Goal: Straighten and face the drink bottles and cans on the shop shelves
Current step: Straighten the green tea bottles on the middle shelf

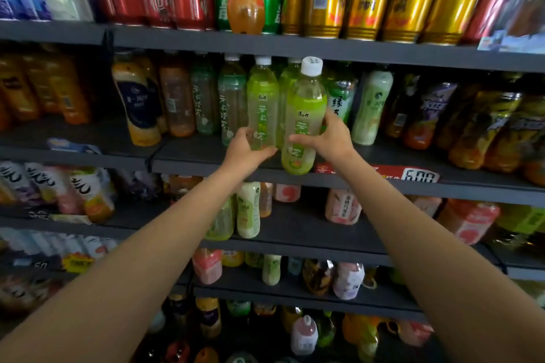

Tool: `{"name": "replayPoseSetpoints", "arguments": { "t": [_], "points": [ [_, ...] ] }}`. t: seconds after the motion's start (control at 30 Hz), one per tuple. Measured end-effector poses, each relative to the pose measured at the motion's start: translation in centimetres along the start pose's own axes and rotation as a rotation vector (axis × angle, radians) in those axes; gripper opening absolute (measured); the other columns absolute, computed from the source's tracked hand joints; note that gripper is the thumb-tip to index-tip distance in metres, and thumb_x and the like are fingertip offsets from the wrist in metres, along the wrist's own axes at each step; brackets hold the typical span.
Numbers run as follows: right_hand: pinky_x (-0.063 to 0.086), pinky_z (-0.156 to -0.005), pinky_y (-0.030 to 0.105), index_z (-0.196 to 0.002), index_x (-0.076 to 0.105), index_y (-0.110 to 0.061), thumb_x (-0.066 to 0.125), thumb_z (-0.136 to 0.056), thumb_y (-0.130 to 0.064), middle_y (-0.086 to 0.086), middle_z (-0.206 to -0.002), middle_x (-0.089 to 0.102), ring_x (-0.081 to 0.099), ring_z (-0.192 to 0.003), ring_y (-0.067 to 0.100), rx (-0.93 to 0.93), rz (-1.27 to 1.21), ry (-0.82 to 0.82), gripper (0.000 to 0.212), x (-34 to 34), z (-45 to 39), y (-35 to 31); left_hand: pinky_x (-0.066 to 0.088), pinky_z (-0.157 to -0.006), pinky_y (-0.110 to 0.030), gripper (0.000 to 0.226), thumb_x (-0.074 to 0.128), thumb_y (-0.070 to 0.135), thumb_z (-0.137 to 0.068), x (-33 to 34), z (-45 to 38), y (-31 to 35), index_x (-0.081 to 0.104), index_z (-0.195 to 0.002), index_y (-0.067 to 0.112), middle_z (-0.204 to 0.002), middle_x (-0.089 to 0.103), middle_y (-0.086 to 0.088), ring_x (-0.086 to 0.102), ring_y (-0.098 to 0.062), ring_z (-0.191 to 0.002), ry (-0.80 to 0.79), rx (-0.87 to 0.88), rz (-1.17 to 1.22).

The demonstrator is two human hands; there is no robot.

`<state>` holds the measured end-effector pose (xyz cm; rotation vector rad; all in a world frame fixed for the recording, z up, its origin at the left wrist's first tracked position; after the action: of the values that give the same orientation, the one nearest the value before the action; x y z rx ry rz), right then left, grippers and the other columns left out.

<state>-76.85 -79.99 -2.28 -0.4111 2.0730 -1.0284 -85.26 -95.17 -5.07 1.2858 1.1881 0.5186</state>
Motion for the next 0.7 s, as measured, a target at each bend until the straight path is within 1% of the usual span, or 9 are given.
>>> {"name": "replayPoseSetpoints", "arguments": {
  "t": [0.07, 0.17, 0.27, 0.33, 0.43, 0.53, 0.6, 0.67, 0.7],
  "points": [
    [0.047, -0.097, 0.037, -0.126, 0.048, -0.012, 0.084, -0.064, -0.03, 0.004, -0.12, 0.062, 0.056, -0.112, 0.02, 0.019, 0.026, -0.036, 0.075, 0.9, -2.1, 1.2, 0.036, -0.094, -0.027, 0.065, 0.067, 0.026, -0.085, 0.3, -1.6, -0.1, 0.033, -0.138, 0.012, -0.139, 0.042, -0.007, 0.042, -0.023, -0.126, 0.032, -0.014, -0.054],
    [0.046, -0.098, 0.043, -0.131, 0.045, -0.011, 0.082, -0.065, -0.039, 0.006, -0.123, 0.06, 0.055, -0.116, 0.024, 0.057, 0.041, -0.068, 0.08, 2.0, -4.5, 2.4, 0.038, -0.088, -0.028, 0.057, 0.066, 0.024, -0.086, 1.0, -3.5, -0.5, 0.037, -0.133, 0.009, -0.136, 0.042, -0.011, 0.045, -0.024, -0.121, 0.032, -0.058, -0.11],
    [0.042, -0.101, 0.037, -0.135, 0.041, -0.011, 0.077, -0.071, -0.043, 0.008, -0.129, 0.056, 0.05, -0.122, 0.026, 0.064, 0.101, -0.104, 0.08, 2.8, -5.9, 2.9, 0.036, -0.079, -0.026, 0.037, 0.065, 0.02, -0.086, 1.3, -4.5, -1.5, 0.043, -0.114, 0.013, -0.128, 0.046, -0.011, 0.047, -0.02, -0.106, 0.086, -0.059, -0.146],
    [0.039, -0.099, 0.033, -0.136, 0.039, -0.009, 0.075, -0.073, -0.042, 0.01, -0.13, 0.054, 0.048, -0.123, 0.026, 0.035, 0.118, -0.09, 0.08, 2.9, -6.2, 3.0, 0.036, -0.079, -0.026, 0.031, 0.066, 0.021, -0.085, 1.4, -4.9, -2.2, 0.042, -0.104, 0.017, -0.126, 0.048, -0.009, 0.048, -0.021, -0.108, 0.114, -0.036, -0.188],
    [0.04, -0.095, 0.028, -0.137, 0.038, -0.006, 0.074, -0.073, -0.045, 0.011, -0.129, 0.053, 0.049, -0.121, 0.025, 0.008, 0.145, -0.045, 0.084, 3.0, -6.1, 3.4, 0.037, -0.081, -0.027, 0.03, 0.066, 0.022, -0.085, 1.5, -5.2, -2.8, 0.046, -0.106, 0.016, -0.125, 0.049, -0.008, 0.049, -0.024, -0.114, 0.122, 0.009, -0.237],
    [0.041, -0.09, 0.027, -0.132, 0.042, -0.005, 0.072, -0.076, -0.044, 0.012, -0.126, 0.056, 0.052, -0.118, 0.026, 0.011, 0.123, -0.01, 0.075, 3.7, -5.6, 3.6, 0.044, -0.09, -0.033, 0.032, 0.065, 0.021, -0.086, 1.4, -5.2, -3.3, 0.048, -0.112, 0.015, -0.127, 0.048, -0.007, 0.052, -0.025, -0.113, 0.098, 0.038, -0.254],
    [0.04, -0.096, 0.033, -0.134, 0.037, -0.002, 0.071, -0.077, -0.043, 0.016, -0.131, 0.048, 0.046, -0.122, 0.029, 0.034, 0.081, 0.044, 0.078, 4.5, -4.7, 3.8, 0.045, -0.093, -0.035, 0.03, 0.062, 0.016, -0.087, 1.3, -4.8, -3.5, 0.048, -0.114, 0.016, -0.129, 0.048, -0.005, 0.054, -0.023, -0.111, 0.077, 0.069, -0.264],
    [0.039, -0.098, 0.034, -0.134, 0.036, -0.001, 0.069, -0.081, -0.039, 0.016, -0.13, 0.04, 0.043, -0.12, 0.029, -0.005, 0.055, 0.219, 0.073, 4.9, -2.7, 3.8, 0.044, -0.086, -0.023, 0.026, 0.057, 0.007, -0.088, 0.4, -3.8, -3.9, 0.051, -0.112, 0.015, -0.124, 0.049, -0.002, 0.055, -0.014, -0.103, 0.133, 0.133, -0.235],
    [0.041, -0.095, 0.034, -0.129, 0.041, -0.001, 0.066, -0.084, -0.036, 0.013, -0.125, 0.041, 0.046, -0.114, 0.028, -0.078, 0.029, 0.339, 0.062, 5.0, -1.2, 3.4, 0.043, -0.081, -0.018, 0.023, 0.055, 0.004, -0.088, -0.4, -3.0, -4.2, 0.053, -0.109, 0.013, -0.119, 0.051, -0.002, 0.055, -0.01, -0.097, 0.204, 0.179, -0.208]
  ]
}}
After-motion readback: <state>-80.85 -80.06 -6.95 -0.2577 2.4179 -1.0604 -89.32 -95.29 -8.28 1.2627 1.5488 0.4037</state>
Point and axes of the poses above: each hand's wrist, its own z-axis away from the middle knuckle, its own x-axis out of the palm, y = z × x, the point moved 4 cm from there along -z, towards the middle knuckle
